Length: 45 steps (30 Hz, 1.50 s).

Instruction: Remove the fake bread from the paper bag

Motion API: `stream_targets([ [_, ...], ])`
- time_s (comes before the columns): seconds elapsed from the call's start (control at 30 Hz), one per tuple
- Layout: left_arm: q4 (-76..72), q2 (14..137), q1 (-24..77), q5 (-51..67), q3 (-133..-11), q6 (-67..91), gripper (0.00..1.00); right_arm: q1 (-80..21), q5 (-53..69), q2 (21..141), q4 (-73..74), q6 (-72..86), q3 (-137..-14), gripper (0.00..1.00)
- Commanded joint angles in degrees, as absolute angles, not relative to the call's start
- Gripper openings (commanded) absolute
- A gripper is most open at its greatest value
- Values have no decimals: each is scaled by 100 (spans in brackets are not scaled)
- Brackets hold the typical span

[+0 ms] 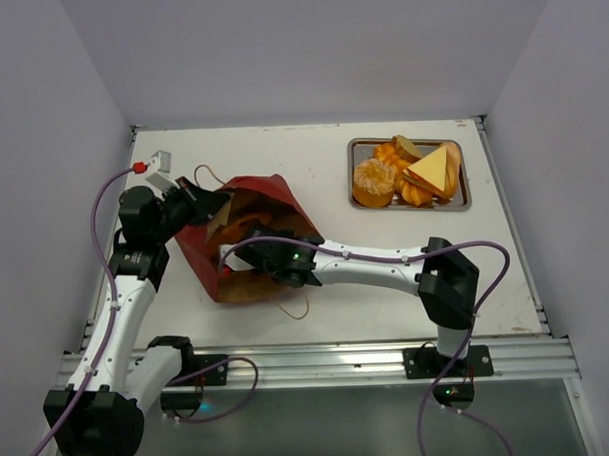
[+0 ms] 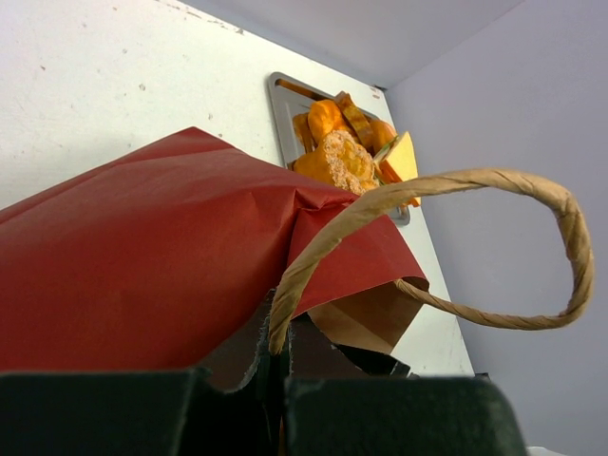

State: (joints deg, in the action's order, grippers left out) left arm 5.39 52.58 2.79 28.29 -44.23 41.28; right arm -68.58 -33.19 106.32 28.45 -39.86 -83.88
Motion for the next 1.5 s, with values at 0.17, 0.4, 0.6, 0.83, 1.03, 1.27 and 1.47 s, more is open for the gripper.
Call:
stream_targets([
  [0.17,448,5159,308,2936,-4456,4096,0,-6996,-3322,10397,2848,-4210,-8561,45],
  [0.4,466,5177,316,2936,-4465,4087,0,-7031,-3419,10266,2593,-4377,-8481,45],
  [0.6,448,5159,316,2953,-4465,4096,0,-7049,-3437,10380,2575,-4456,-8560,46],
  [0.83,475,5159,316,2971,-4465,4069,0,-7084,-3428,10503,2575,-4509,-8657,47],
  [1.03,466,5177,316,2997,-4439,4061,0,-7119,-3349,10573,2698,-4526,-8780,48],
  [1.27,466,5150,316,3041,-4439,4061,0,-7110,-3305,10801,2892,-4500,-8965,49],
  [1.47,518,5133,316,3076,-4447,4025,0,-7110,-3287,11021,3058,-4403,-9158,49],
])
